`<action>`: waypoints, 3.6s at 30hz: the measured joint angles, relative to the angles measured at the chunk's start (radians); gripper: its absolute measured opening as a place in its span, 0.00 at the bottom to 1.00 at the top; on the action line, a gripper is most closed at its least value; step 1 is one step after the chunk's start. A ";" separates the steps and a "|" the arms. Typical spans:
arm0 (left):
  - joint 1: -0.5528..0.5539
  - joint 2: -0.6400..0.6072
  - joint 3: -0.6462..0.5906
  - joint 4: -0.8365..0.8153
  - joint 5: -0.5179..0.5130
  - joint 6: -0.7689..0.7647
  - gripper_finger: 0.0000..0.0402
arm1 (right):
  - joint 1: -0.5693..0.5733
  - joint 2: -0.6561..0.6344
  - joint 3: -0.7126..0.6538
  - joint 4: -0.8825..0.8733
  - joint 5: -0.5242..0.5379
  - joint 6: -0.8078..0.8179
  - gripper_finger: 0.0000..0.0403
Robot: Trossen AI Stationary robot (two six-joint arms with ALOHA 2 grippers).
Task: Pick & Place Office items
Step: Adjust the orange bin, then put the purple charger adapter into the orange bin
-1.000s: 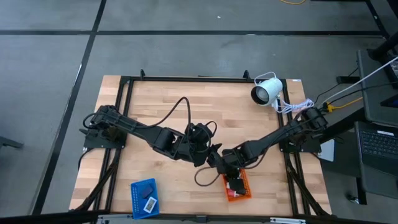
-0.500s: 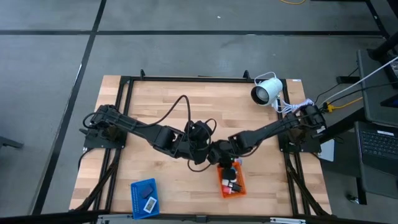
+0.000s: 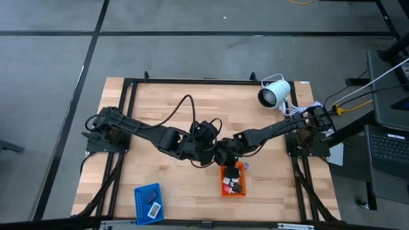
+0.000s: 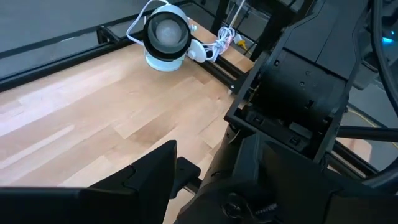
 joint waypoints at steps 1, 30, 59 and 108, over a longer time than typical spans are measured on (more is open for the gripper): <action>0.000 0.000 0.000 0.000 0.001 0.000 0.58 | 0.000 0.000 0.000 0.000 -0.002 0.000 0.00; 0.007 0.007 -0.004 0.022 0.102 0.131 0.58 | 0.189 -0.528 -0.288 -0.316 0.195 0.588 0.59; -0.215 -0.123 -0.002 -0.640 -0.209 -0.413 0.58 | 0.374 -0.535 -0.599 0.098 0.493 1.175 0.60; -0.330 -0.071 -0.002 -0.766 -0.197 -0.663 0.58 | 0.237 -0.357 -0.597 0.279 0.308 1.091 0.60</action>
